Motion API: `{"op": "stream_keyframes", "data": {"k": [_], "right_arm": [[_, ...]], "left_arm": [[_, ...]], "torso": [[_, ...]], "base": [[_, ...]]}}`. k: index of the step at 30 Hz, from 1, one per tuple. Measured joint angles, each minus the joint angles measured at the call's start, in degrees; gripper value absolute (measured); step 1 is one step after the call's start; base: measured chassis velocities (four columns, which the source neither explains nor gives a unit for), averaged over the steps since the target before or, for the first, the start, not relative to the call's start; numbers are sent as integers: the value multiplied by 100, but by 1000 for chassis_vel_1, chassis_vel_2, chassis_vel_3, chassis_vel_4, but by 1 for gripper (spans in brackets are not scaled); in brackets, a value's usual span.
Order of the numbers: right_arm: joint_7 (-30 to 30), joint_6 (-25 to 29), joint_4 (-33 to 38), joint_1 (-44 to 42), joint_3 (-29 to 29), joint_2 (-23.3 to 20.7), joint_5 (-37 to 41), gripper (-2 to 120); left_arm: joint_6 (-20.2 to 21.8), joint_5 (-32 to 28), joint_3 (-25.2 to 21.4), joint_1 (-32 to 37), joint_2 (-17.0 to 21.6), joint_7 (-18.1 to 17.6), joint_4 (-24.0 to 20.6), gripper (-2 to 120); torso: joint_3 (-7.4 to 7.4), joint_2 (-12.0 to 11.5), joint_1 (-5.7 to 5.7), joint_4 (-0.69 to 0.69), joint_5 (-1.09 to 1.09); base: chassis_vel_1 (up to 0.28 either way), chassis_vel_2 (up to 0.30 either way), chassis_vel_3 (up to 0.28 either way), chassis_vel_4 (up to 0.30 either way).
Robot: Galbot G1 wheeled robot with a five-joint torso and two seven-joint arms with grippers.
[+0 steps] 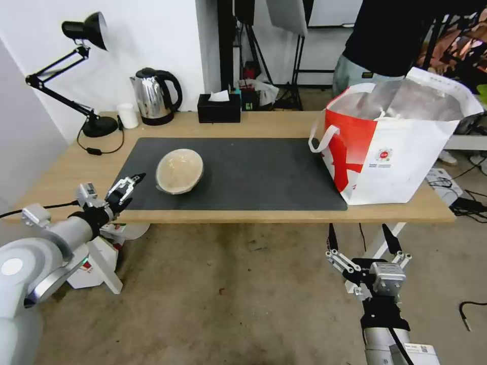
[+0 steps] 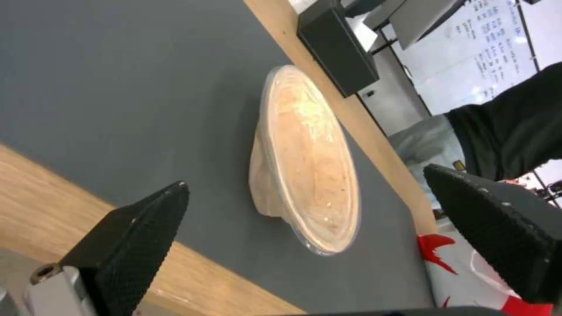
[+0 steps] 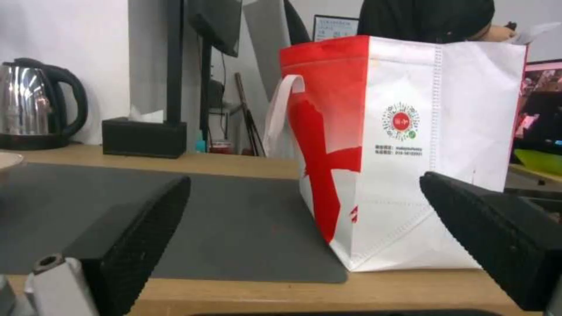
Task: Pick up the trash from the table and place it into the takeout bag.
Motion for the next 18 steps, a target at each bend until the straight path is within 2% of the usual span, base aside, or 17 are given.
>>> {"op": "stream_keyframes", "data": {"k": [7, 18], "right_arm": [[0, 0, 0, 0, 0, 0, 0, 100], [0, 0, 0, 0, 0, 0, 0, 100]], "left_arm": [[-9, -38, 24, -101, 84, 0, 101, 100], [0, -43, 307, -457, 137, -6, 420, 100]], "torso": [[-1, 0, 0, 0, 0], [0, 0, 0, 0, 0]], "base": [[0, 0, 0, 0], [0, 0, 0, 0]]}}
